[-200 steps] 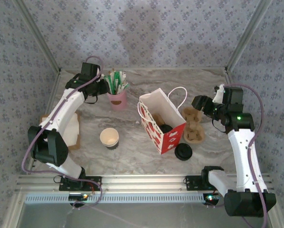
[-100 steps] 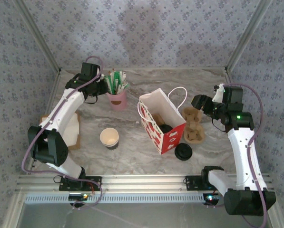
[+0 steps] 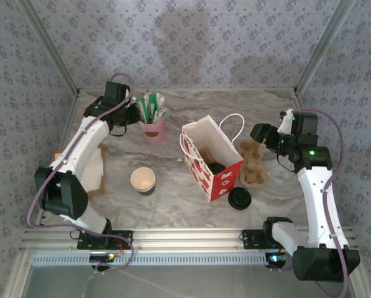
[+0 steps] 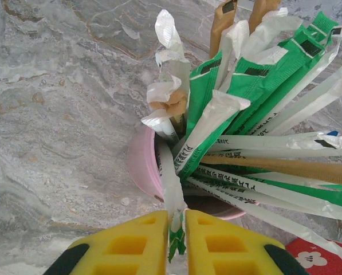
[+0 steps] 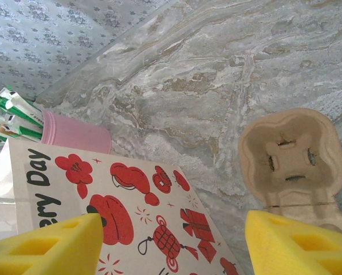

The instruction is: Pack the takeout coffee

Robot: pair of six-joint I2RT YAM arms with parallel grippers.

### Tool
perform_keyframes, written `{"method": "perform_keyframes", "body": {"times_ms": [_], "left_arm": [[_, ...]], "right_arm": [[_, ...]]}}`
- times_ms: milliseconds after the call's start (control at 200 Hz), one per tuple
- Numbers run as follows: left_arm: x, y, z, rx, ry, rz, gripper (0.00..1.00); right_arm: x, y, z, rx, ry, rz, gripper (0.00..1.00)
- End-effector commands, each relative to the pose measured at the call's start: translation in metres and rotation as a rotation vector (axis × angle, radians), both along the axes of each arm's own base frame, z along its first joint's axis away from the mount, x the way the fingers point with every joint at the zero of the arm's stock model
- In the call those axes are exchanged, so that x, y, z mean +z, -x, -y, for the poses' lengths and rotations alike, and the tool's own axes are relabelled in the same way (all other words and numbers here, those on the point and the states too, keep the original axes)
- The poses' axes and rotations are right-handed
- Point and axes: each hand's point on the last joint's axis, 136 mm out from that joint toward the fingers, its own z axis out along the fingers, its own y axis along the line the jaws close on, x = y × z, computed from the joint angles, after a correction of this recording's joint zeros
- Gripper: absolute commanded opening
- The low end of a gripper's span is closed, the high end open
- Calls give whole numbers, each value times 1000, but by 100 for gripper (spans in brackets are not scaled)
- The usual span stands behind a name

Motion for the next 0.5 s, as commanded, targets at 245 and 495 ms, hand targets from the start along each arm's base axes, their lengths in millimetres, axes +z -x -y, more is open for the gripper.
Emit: {"method": "perform_keyframes", "body": {"times_ms": [245, 495], "left_arm": [[13, 11, -8, 16, -6, 9, 20], [12, 14, -4, 7, 5, 5, 17]], "right_arm": [[11, -3, 0, 2, -21, 25, 68], [11, -3, -1, 4, -24, 25, 68]]}}
